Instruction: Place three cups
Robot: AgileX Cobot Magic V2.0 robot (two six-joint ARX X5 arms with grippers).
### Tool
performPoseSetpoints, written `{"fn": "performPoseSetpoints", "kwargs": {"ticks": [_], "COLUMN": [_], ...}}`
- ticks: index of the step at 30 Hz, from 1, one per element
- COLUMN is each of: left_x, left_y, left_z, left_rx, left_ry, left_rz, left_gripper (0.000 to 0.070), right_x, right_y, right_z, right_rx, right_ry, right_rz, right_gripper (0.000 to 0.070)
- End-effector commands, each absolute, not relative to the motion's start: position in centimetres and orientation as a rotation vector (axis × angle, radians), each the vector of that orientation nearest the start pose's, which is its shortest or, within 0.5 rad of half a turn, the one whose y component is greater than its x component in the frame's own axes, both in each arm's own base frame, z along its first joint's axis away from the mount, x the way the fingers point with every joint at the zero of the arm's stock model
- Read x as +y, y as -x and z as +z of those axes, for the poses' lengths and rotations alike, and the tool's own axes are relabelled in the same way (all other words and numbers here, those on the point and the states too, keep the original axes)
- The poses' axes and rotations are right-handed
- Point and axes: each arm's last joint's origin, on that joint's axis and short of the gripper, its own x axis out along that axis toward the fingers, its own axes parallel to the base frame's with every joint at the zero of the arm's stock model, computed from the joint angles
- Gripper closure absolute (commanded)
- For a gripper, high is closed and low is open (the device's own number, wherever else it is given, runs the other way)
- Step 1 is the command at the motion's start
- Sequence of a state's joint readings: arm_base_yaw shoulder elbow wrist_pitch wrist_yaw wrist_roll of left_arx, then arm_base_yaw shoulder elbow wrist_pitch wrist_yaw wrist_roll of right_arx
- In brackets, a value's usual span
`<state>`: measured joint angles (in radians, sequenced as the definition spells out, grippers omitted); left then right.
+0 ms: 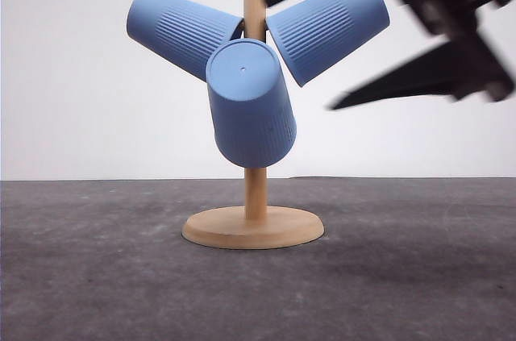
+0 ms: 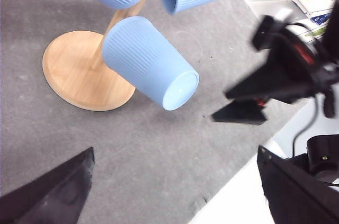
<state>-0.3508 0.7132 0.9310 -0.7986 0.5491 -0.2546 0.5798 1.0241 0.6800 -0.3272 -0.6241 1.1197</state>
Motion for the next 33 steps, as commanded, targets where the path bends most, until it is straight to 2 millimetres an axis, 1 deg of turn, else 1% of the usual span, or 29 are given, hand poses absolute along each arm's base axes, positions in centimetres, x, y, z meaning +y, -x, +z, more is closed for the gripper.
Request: {"fn": "performPoseSetpoints", "kwargs": {"ticks": [1, 6, 12, 16, 18, 19, 20, 21, 22, 23, 24, 25, 26, 33], "left_x": [-5.7, -5.7, -5.6, -5.5, -5.5, -5.5, -5.5, -5.5, -5.5, -5.5, -5.5, -5.5, -5.5, -5.5], "left_y": [-11.1, -11.2, -11.3, -11.3, -11.4, -11.4, -11.4, -11.4, -11.4, -11.4, -11.4, -11.4, -11.4, -11.3], "left_z": [34.2, 34.3, 34.3, 34.3, 34.2, 34.2, 34.2, 34.2, 34.2, 34.2, 34.2, 34.2, 34.3, 34.2], "left_rx": [0.682, 0.677, 0.667, 0.659, 0.654, 0.653, 0.651, 0.651, 0.65, 0.65, 0.65, 0.649, 0.648, 0.653], "left_ry": [0.277, 0.274, 0.262, 0.249, 0.239, 0.234, 0.231, 0.229, 0.228, 0.228, 0.227, 0.227, 0.227, 0.219], "left_rz": [-0.8, -0.791, -0.748, -0.714, -0.703, -0.701, -0.702, -0.703, -0.703, -0.703, -0.703, -0.703, -0.703, -0.709], "left_gripper": [0.0104, 0.0105, 0.0108, 0.0109, 0.0133, 0.0178, 0.0243, 0.0328, 0.0454, 0.0571, 0.0676, 0.0691, 0.0692, 0.0678], "right_x": [12.0, 9.7, 7.5, 6.4, 6.0, 5.9, 5.8, 5.7, 5.6, 5.6, 5.6, 5.6, 5.6, 5.6], "right_y": [-15.5, -13.4, -11.8, -11.2, -11.0, -10.9, -10.8, -10.7, -10.6, -10.6, -10.6, -10.6, -10.6, -10.6], "right_z": [24.7, 25.7, 27.2, 27.9, 28.1, 28.2, 28.3, 28.3, 28.4, 28.4, 28.5, 28.5, 28.5, 28.5], "right_rx": [1.181, 1.021, 0.798, 0.666, 0.617, 0.601, 0.588, 0.576, 0.567, 0.562, 0.557, 0.555, 0.554, 0.557], "right_ry": [-0.723, -0.499, -0.317, -0.195, -0.138, -0.12, -0.105, -0.091, -0.081, -0.072, -0.063, -0.06, -0.061, -0.062], "right_rz": [0.682, 0.607, 0.514, 0.445, 0.405, 0.391, 0.379, 0.371, 0.367, 0.367, 0.37, 0.372, 0.372, 0.38], "right_gripper": [0.0124, 0.0125, 0.0128, 0.0159, 0.0198, 0.0246, 0.032, 0.0421, 0.0544, 0.0649, 0.0699, 0.0696, 0.0696, 0.0696]}}
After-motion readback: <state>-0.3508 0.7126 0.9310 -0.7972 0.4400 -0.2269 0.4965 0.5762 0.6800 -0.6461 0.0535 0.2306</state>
